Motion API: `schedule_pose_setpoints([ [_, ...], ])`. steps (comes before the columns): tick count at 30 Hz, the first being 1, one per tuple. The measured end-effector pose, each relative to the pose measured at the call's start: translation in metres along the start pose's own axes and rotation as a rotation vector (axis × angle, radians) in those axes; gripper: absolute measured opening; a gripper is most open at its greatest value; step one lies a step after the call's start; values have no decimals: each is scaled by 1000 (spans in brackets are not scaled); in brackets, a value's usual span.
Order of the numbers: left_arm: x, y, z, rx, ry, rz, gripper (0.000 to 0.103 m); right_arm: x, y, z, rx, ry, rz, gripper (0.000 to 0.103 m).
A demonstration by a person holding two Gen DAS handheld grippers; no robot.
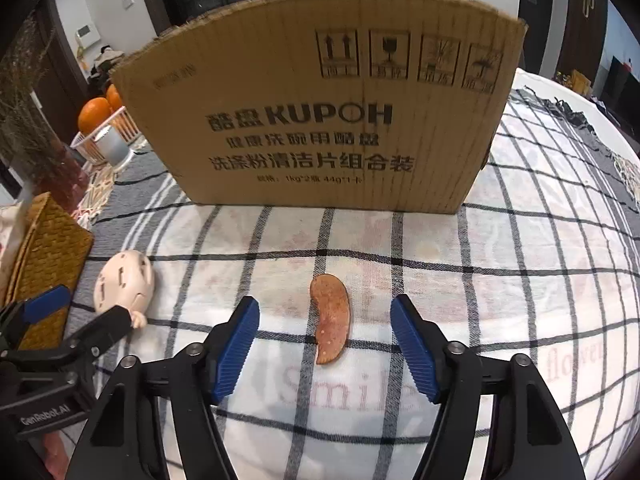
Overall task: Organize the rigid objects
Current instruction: 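Grasp the pink round toy with the left tool while the right tool grasps the brown sausage-shaped item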
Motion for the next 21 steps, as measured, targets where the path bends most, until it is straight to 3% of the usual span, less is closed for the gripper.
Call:
schedule_pose_setpoints([
  [7, -16, 4, -6, 42, 14, -13, 99, -13, 2, 0, 1, 23, 9, 59],
  [21, -37, 6, -7, 52, 55, -6, 80, -22, -3, 1, 5, 28, 36, 39],
])
Point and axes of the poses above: each gripper's, at about its wrist camera, not at the fingertips, and x roughly against the way its jaws point, y to its left, z to its underside, the point moved 4 cm from there along -x, roughly the way its jaws point, and after that the axes turned 5 degrees about y, right-handed, at the moved point
